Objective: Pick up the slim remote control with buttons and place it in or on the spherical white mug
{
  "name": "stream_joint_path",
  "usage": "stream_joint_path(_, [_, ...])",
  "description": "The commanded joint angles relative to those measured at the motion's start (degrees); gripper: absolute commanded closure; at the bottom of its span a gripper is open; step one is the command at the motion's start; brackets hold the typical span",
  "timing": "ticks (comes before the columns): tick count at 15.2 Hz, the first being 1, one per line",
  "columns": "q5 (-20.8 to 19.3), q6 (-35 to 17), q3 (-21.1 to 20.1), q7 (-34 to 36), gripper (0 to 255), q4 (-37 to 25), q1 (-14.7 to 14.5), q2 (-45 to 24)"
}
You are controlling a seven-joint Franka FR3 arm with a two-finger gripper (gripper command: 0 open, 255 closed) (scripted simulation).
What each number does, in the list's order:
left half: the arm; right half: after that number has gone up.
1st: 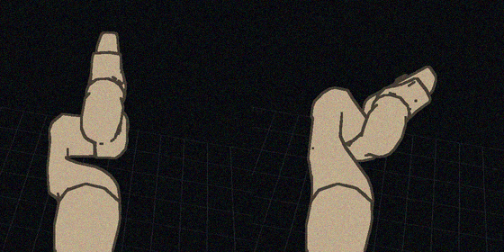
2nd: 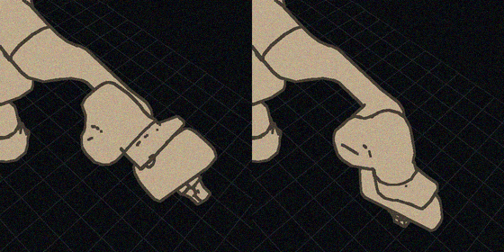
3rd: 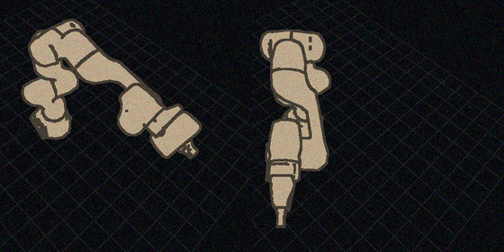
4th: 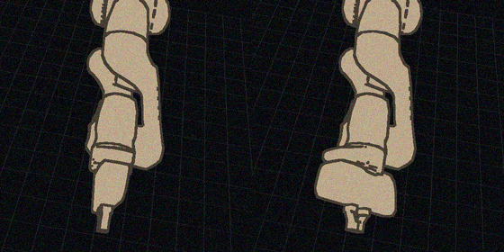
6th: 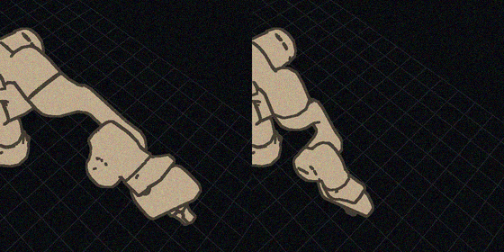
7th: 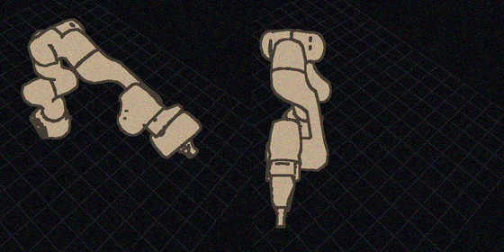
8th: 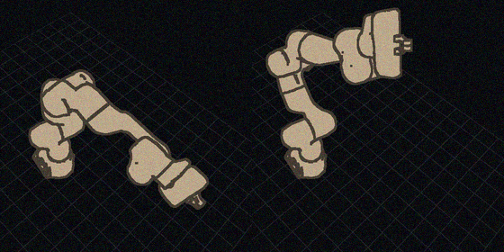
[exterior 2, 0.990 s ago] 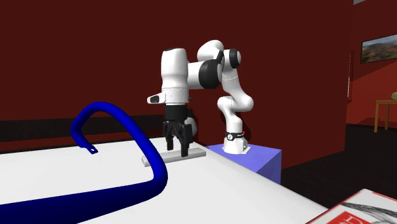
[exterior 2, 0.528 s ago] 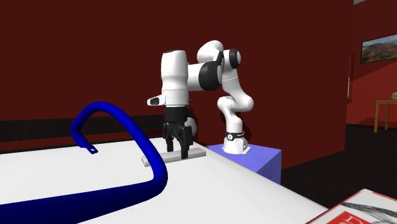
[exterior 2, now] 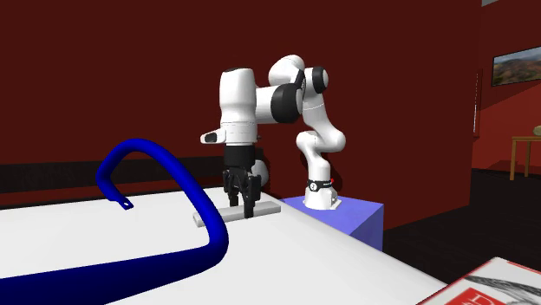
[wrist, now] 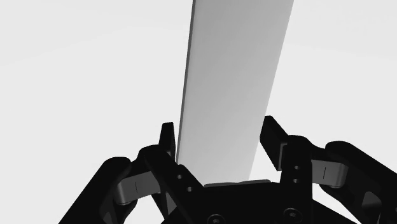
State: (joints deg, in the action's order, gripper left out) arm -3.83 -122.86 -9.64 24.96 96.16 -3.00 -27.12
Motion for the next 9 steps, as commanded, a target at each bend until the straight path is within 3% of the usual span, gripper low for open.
stream_joint_path(1, [0.0, 0.0, 0.0, 0.0, 255, 0.0, 0.0, 0.0])
stream_joint_path(9, [0.4, 3.8, -0.2, -0.2, 255, -1.8, 0.1, 1.9])
